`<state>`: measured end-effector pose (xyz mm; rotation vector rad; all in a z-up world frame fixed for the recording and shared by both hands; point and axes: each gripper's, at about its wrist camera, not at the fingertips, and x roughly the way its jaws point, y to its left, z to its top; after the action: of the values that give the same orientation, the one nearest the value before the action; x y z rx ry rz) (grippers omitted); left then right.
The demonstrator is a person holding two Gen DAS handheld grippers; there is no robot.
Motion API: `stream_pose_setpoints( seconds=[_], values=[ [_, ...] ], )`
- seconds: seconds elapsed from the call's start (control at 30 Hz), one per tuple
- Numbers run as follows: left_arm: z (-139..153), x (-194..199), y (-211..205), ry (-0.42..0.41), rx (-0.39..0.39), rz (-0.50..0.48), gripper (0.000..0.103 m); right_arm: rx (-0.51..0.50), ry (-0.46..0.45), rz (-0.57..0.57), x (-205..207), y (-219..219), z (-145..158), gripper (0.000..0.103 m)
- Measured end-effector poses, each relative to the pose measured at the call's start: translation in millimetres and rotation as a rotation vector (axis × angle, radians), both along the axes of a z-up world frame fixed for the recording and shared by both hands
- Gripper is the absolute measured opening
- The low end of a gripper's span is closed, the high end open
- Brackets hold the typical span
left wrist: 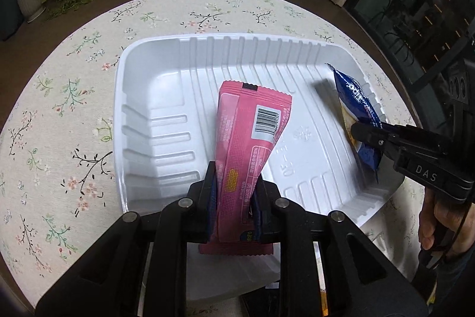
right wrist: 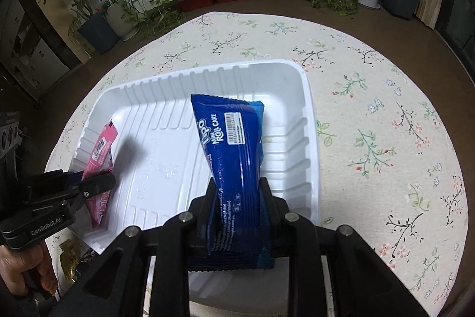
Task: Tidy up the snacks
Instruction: 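Carry the pink bar and blue pack into the white tray and release both, then grasp the red chip bag with the left tool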
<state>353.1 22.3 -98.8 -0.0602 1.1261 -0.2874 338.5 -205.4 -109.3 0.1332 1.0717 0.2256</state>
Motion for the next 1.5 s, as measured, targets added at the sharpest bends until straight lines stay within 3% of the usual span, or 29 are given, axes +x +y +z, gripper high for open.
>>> stream_pose_setpoints(
  seconds=[0.2, 0.3, 0.47, 0.5, 0.53, 0.67, 0.73, 0.77, 0.87, 0.97, 1.07, 1.2, 1.33, 1.5],
  values=[
    [1, -2, -6, -0.013, 0.024, 0.003, 0.020, -0.030, -0.014, 0.013, -2, 4, -2, 0.030],
    [6, -6, -7, -0.036, 0.026, 0.009, 0.021, -0.048, -0.011, 0.020, -3, 5, 0, 0.045],
    [33, -19, -2, -0.091, 0.011, 0.018, 0.031, -0.029, -0.052, -0.003, -10, -4, 18, 0.054],
    [40, -23, 0, -0.105, 0.005, 0.021, 0.036, -0.022, -0.064, -0.007, -13, -7, 25, 0.056],
    [46, -28, 2, -0.120, -0.004, 0.024, 0.048, -0.017, -0.084, -0.009, -18, -10, 34, 0.057],
    [74, -58, 11, -0.198, -0.051, 0.031, 0.071, 0.049, -0.166, -0.026, -45, -25, 68, 0.072],
    [85, -76, 15, -0.233, -0.083, 0.026, 0.096, 0.134, -0.217, -0.027, -64, -36, 87, 0.079],
    [91, -88, 17, -0.254, -0.099, 0.022, 0.103, 0.179, -0.255, -0.038, -79, -44, 98, 0.086],
    [104, -126, 22, -0.317, -0.125, 0.029, 0.103, 0.283, -0.338, -0.048, -114, -59, 116, 0.103],
    [120, -177, 28, -0.473, -0.145, 0.056, 0.103, 0.397, -0.354, -0.066, -147, -73, 117, 0.103],
    [121, -215, 25, -0.409, -0.034, 0.089, 0.103, 0.482, -0.314, -0.068, -183, -80, 105, 0.103],
    [107, -268, 39, -0.402, -0.091, 0.182, 0.103, 0.574, -0.226, -0.137, -231, -88, 72, 0.103],
    [95, -312, 40, -0.394, -0.108, 0.211, 0.103, 0.495, -0.075, -0.247, -264, -90, 40, 0.102],
    [77, -342, 1, -0.396, 0.021, 0.051, 0.103, 0.368, -0.074, -0.242, -289, -76, 42, 0.101]
  ],
)
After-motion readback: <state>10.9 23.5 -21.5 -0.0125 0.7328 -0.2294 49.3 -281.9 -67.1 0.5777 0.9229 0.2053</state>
